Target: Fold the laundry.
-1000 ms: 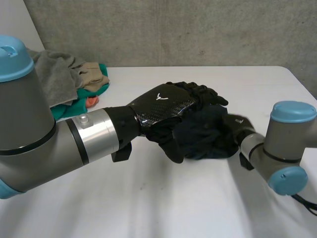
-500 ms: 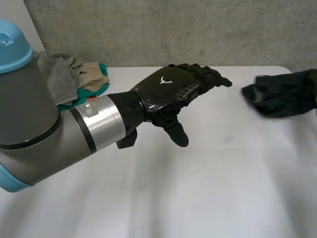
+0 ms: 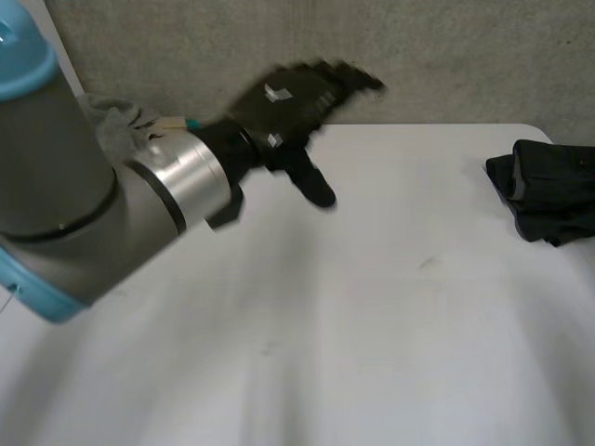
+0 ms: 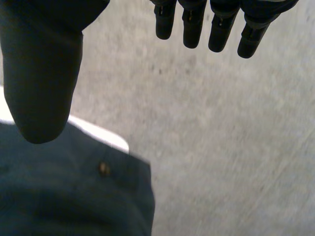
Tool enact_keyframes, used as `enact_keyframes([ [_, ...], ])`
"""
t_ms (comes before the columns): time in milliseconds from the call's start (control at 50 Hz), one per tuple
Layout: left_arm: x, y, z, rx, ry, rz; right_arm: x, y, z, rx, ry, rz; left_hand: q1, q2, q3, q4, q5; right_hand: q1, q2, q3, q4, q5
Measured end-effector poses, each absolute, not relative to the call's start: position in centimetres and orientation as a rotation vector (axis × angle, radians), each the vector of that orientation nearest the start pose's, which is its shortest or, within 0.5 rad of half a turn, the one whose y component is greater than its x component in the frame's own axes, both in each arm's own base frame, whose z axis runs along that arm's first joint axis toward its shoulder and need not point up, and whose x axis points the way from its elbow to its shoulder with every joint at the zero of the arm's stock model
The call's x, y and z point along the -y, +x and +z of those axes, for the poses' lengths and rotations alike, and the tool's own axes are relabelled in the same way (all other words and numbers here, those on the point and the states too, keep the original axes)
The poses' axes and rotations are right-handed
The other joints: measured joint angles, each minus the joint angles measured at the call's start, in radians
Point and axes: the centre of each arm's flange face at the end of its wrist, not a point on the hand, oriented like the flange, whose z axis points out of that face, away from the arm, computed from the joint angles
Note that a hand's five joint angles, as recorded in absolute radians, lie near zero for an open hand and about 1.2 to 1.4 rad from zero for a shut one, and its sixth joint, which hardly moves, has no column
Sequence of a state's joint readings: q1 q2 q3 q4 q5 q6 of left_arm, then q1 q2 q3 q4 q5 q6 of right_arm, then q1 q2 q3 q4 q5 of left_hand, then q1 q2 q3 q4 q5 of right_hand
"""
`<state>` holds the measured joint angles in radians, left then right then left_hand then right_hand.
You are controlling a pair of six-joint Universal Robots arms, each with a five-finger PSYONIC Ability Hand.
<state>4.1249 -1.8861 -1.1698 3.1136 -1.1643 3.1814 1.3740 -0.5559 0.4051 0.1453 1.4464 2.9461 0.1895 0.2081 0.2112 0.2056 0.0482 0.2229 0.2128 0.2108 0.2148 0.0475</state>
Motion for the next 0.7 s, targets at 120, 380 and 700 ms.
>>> enact_keyframes([
  [120,29.4,-30.8,34.1,1.691,-0.591,2.052,48.9,8.0,27.6,-2.187,-0.299,-2.45,0.0,0.0,0.0,0.0,0.0,0.0,0.0,0.0,0.0,0.0],
  [380,46.7,-18.3,26.8,2.07,-0.554,2.604,35.0,18.1,28.2,-1.867,-0.78,-2.462,0.0,0.0,0.0,0.0,0.0,0.0,-0.003,0.0,-0.001,0.0],
  [700,55.5,-13.6,12.6,2.007,-0.842,2.787,27.1,22.5,19.0,-2.024,-1.106,-2.06,0.73,0.622,0.613,0.622,0.591,0.0,-0.003,0.0,-0.001,0.0],
])
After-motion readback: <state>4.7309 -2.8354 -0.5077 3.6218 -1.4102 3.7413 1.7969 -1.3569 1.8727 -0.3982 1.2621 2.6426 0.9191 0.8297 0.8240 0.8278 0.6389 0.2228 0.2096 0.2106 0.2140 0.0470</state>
